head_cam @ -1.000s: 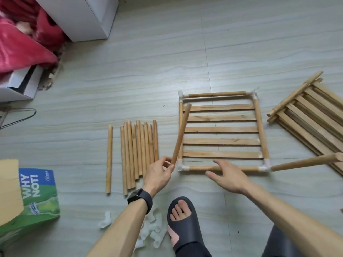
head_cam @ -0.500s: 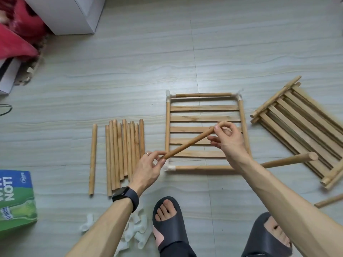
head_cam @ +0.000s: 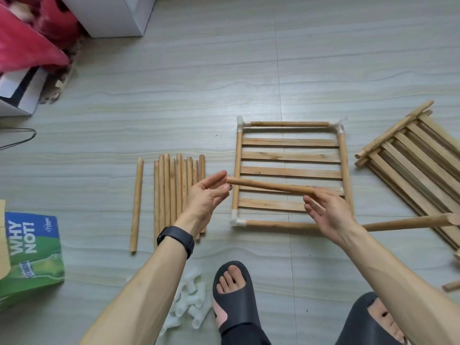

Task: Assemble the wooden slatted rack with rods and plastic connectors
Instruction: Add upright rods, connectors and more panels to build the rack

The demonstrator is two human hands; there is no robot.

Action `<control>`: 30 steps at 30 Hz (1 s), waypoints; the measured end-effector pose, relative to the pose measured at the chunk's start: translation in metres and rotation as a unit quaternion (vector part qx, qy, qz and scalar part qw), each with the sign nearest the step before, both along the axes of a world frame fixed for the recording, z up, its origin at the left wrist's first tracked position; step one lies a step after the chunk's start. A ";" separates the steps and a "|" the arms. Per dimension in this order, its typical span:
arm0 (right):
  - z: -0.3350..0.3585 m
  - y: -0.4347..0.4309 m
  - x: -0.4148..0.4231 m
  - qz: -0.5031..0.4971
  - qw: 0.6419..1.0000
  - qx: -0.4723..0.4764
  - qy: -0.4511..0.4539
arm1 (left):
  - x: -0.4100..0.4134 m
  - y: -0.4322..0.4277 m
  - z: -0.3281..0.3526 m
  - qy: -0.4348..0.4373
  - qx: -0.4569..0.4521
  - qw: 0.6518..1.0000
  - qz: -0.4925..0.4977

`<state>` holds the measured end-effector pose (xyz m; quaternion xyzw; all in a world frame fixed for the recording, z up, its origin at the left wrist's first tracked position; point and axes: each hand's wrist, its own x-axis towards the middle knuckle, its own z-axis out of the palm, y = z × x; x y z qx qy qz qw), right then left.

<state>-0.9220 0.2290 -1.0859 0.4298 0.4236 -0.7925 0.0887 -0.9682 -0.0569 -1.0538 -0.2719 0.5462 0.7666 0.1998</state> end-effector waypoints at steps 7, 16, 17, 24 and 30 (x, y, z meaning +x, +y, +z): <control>0.035 -0.020 0.006 0.080 0.978 0.151 0.121 | 0.041 -0.011 -0.062 -0.031 -0.288 0.942 -0.170; 0.060 -0.063 0.023 0.230 0.879 0.332 0.255 | 0.078 -0.006 -0.087 -0.036 -0.281 0.943 -0.173; 0.063 -0.064 0.024 0.231 0.875 0.338 0.260 | 0.077 -0.006 -0.085 -0.034 -0.281 0.943 -0.176; 0.077 -0.071 0.028 0.253 0.836 0.384 0.299 | 0.073 -0.011 -0.082 -0.020 -0.295 0.939 -0.175; 0.078 -0.077 0.031 0.291 0.774 0.440 0.350 | 0.072 -0.016 -0.083 -0.013 -0.296 0.934 -0.200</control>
